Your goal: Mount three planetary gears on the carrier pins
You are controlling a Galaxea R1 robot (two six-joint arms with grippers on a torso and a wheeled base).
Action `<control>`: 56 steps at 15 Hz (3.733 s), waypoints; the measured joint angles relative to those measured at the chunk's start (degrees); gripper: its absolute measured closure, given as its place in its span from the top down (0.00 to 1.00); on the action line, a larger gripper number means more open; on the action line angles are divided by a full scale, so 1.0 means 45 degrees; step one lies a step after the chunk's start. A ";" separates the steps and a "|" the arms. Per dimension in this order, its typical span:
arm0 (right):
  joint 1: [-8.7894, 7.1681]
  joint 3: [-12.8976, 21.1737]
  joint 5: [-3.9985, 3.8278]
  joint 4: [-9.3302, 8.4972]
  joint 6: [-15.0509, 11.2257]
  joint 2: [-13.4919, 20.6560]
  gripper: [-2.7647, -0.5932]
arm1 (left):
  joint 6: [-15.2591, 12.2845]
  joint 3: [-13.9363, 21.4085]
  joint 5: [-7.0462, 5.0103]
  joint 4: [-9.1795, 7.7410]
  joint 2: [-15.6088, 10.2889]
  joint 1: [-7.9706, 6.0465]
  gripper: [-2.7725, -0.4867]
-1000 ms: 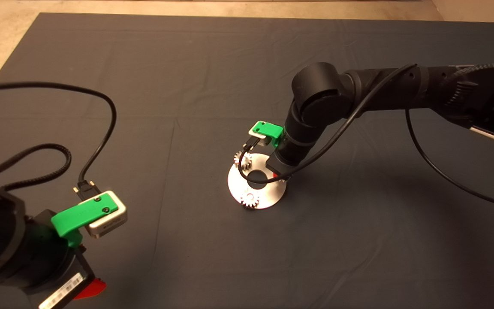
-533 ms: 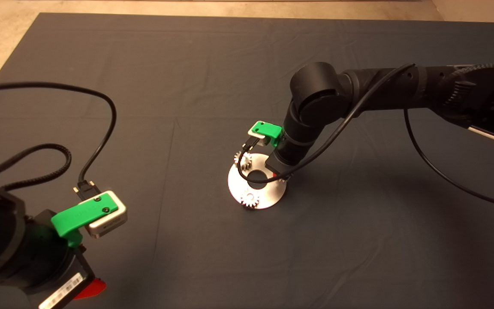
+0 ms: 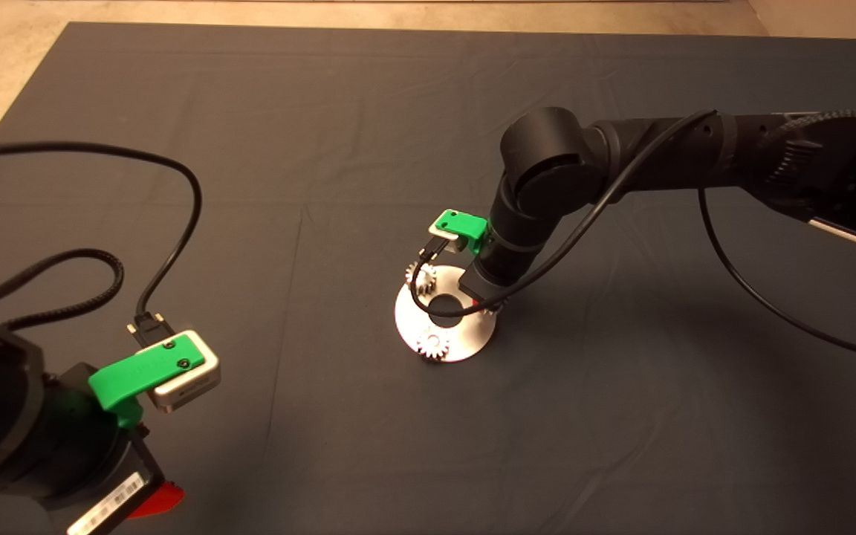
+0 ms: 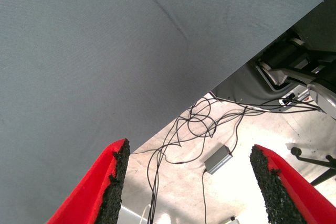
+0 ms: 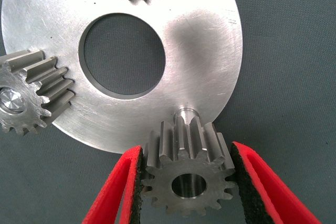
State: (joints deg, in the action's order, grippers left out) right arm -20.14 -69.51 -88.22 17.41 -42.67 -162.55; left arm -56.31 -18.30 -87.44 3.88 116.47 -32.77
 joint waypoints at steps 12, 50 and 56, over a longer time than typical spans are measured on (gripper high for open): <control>0.0000 -0.0011 0.0011 0.0047 0.0000 0.0000 0.21 | 0.0000 0.0000 0.0000 0.0000 -0.0002 0.0000 0.49; -0.0802 0.4002 0.0128 -0.2789 -0.3511 0.0884 0.39 | -0.0093 0.0000 -0.0004 0.0000 0.0641 0.0000 0.49; -0.1038 0.6749 0.0114 -0.3699 -0.6899 0.1291 0.39 | -0.1016 -0.0111 0.0002 -0.0005 0.2499 0.0000 0.49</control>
State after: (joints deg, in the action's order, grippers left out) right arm -24.81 -39.14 -87.71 0.77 -73.71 -156.74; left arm -60.88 -18.80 -87.43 3.85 127.71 -32.77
